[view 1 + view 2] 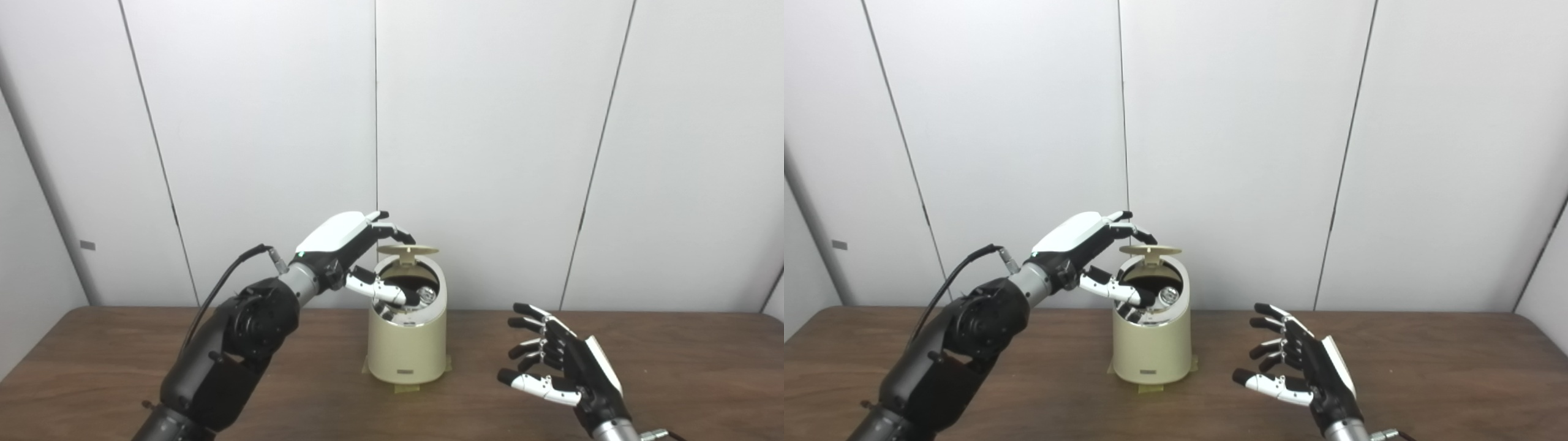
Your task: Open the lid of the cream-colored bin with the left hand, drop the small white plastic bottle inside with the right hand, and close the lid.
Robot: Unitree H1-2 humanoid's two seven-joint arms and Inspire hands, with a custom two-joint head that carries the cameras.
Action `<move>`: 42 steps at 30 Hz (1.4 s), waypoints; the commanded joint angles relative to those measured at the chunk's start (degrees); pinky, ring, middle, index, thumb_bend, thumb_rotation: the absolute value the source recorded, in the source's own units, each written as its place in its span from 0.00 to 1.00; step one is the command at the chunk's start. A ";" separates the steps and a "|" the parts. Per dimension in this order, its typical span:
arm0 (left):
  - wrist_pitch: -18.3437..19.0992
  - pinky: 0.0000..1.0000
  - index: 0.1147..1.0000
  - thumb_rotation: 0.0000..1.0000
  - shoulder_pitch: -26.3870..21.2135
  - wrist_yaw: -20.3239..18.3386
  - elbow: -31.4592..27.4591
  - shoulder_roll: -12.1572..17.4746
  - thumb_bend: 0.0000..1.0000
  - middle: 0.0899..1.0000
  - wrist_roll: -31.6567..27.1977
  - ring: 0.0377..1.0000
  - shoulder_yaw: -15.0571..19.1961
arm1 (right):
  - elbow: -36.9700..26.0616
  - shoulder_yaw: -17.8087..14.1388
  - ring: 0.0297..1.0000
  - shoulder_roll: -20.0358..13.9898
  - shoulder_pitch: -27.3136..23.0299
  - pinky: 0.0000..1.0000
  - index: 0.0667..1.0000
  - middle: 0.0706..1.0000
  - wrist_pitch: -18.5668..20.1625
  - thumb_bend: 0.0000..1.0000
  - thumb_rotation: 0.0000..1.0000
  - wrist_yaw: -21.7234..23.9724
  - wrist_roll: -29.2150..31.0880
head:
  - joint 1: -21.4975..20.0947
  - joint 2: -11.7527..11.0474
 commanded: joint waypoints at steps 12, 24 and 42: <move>-0.44 1.00 0.77 0.58 -0.08 -2.05 -6.93 1.26 1.00 0.84 0.37 1.00 0.49 | -0.82 0.20 0.55 0.06 -2.23 0.45 0.78 0.74 -2.94 0.65 0.24 -1.39 -0.39 | -0.23 0.25; -2.22 0.98 0.77 0.54 1.20 -1.43 -6.34 1.62 1.00 0.79 4.27 1.00 -1.17 | -0.80 0.51 0.55 0.19 -2.21 0.45 0.78 0.74 -2.97 0.67 0.26 -1.74 -0.93 | -0.15 0.49; -3.84 1.00 0.76 0.52 3.69 -1.39 -6.02 2.11 1.00 0.76 9.55 0.99 -2.52 | -1.98 0.46 0.56 0.37 -1.41 0.47 0.78 0.73 -2.35 0.67 0.25 -1.85 -0.78 | -0.32 1.17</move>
